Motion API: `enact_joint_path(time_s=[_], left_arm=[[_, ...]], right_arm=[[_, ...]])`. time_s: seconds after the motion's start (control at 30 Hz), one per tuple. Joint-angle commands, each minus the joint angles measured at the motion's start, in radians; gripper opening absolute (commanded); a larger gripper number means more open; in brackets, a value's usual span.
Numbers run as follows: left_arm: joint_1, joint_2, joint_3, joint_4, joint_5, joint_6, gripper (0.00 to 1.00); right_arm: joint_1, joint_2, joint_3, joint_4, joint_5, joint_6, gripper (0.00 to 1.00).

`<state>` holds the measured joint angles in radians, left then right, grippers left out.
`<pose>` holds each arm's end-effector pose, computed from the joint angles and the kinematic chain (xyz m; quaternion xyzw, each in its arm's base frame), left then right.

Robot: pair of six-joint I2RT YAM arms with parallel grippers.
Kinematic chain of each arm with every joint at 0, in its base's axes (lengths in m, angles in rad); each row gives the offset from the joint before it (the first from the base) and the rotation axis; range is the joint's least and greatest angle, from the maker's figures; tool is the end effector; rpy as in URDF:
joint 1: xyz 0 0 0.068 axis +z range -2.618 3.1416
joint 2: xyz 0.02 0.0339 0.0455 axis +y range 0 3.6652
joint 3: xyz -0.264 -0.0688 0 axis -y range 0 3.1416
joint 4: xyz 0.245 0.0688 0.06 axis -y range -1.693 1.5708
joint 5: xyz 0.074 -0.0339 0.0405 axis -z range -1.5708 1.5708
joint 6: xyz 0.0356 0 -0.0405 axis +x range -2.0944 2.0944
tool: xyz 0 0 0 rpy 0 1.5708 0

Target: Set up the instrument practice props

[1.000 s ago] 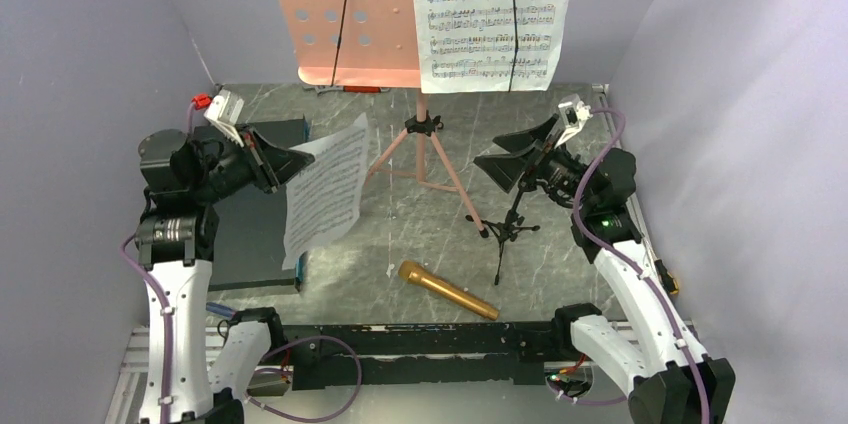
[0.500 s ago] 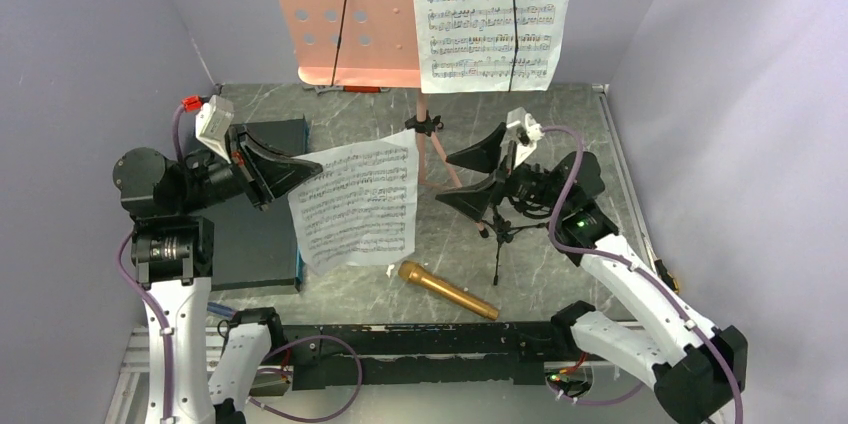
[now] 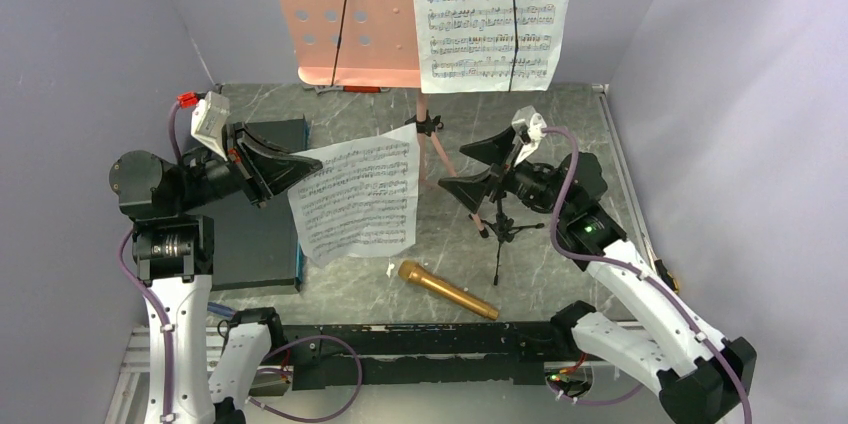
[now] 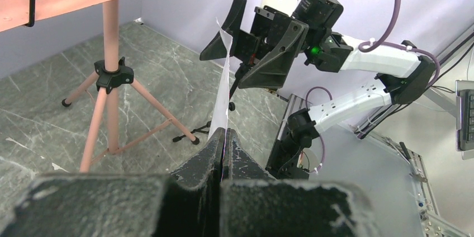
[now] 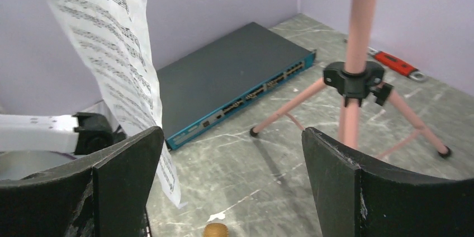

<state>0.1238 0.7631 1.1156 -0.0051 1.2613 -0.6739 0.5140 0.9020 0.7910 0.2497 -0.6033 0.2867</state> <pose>0.1215 -0.0191 0.4657 0.2647 0.6149 -0.5055 0.5444 0.1719 0.1202 0.3674 -0.2938 0.5973 0.4603 0.5874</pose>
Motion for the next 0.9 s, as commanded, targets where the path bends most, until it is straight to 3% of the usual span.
enact_joint_path(time_s=[0.0, 0.4, 0.7, 0.87], left_arm=[[-0.001, -0.006, -0.003, 0.010, 0.016, 0.010, 0.03], [-0.001, -0.004, -0.016, 0.031, 0.012, -0.002, 0.03], [-0.001, 0.003, -0.064, 0.254, 0.024, -0.164, 0.03], [-0.002, 0.007, -0.063, 0.301, 0.024, -0.201, 0.03]], right_arm=[[0.006, -0.052, 0.041, -0.137, 0.146, -0.062, 0.99], [0.006, -0.103, 0.118, -0.243, 0.209, -0.151, 0.99], [0.006, -0.032, 0.097, -0.071, -0.067, -0.037, 0.99], [0.008, 0.030, 0.073, 0.085, -0.177, 0.067, 0.99]])
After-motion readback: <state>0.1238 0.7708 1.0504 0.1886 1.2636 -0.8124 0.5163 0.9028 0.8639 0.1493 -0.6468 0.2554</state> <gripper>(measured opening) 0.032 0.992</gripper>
